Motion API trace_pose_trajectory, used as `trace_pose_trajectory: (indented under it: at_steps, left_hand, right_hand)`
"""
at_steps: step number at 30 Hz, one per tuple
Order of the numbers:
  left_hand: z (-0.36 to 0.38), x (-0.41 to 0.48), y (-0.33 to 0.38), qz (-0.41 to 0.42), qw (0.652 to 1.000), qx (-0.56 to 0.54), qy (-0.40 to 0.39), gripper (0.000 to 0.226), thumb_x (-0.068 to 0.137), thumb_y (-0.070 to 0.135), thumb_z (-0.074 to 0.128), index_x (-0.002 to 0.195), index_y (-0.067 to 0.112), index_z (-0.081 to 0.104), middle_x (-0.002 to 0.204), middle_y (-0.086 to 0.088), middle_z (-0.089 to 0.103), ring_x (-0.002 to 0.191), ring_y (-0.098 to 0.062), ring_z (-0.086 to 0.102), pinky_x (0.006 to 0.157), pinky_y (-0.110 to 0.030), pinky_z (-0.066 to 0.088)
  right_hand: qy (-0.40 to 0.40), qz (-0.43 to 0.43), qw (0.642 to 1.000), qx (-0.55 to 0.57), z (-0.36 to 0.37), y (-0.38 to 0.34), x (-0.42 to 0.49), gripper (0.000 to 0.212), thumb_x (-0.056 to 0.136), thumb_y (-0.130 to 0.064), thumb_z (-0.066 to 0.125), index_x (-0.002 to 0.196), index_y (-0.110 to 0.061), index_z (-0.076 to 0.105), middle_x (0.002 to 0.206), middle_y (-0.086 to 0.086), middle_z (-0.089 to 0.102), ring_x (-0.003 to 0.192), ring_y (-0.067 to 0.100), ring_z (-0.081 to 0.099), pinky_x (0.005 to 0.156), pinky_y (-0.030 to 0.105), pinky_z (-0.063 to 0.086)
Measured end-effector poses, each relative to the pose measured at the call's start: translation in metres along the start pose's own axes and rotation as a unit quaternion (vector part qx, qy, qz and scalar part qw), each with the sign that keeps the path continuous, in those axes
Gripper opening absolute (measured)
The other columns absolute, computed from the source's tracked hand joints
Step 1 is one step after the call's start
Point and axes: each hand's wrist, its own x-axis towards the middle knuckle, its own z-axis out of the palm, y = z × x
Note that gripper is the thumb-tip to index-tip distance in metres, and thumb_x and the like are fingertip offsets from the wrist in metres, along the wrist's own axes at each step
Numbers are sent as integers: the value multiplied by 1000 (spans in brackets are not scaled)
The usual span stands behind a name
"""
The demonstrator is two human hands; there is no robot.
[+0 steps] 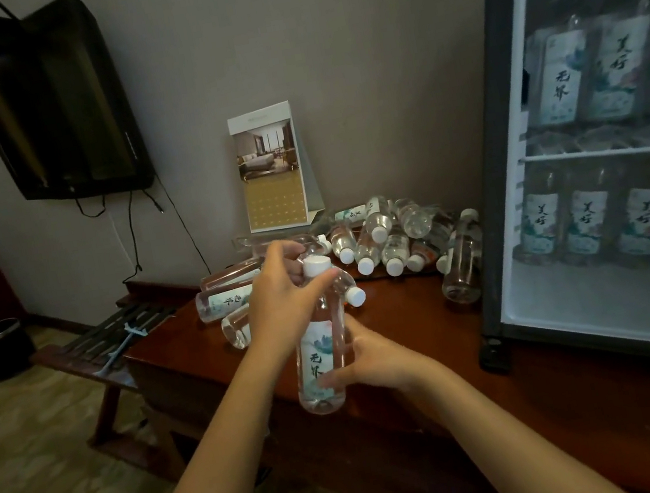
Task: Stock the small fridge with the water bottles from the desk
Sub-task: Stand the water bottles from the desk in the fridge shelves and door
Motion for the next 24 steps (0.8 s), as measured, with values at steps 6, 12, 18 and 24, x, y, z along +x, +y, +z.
trace_pose_trajectory:
  at_steps: [6,12,18,24]
  left_hand:
    - [18,0,6,-18,1000,6,18,44,68,45,77,97,33,46,82,5,65,70,-11,64,60,-35,55]
    - [46,-1,14,-79,995,-66,3,32,73,41,74,92,32,50,83,3,62,71,-14,64,64,-37,55]
    - [83,-19,33,-99,969,-206,-94,16,87,31,63,99,27,54,95,3,63,75,-4,65,58,-16,49]
    - [120,-38,57,-96,925,-286,-233,22,82,38,61,101,26,62,98,3,66,98,-16,63,81,-26,50]
  right_hand:
    - [25,34,999,5,-1,10,-24,78,74,-17,77,132,-22,26,121,-5,54,105,8,60,87,28,54]
    - [68,47,996,23,-19,18,-55,66,73,-28,78,123,-26,36,111,-6,63,97,6,65,77,24,56]
    - [124,47,989,58,-44,30,-92,63,72,-27,79,121,-28,39,114,-6,63,99,6,65,82,28,56]
    - [197,24,978,71,-86,30,-134,63,71,-24,80,120,-30,41,112,-8,63,97,2,65,75,20,55]
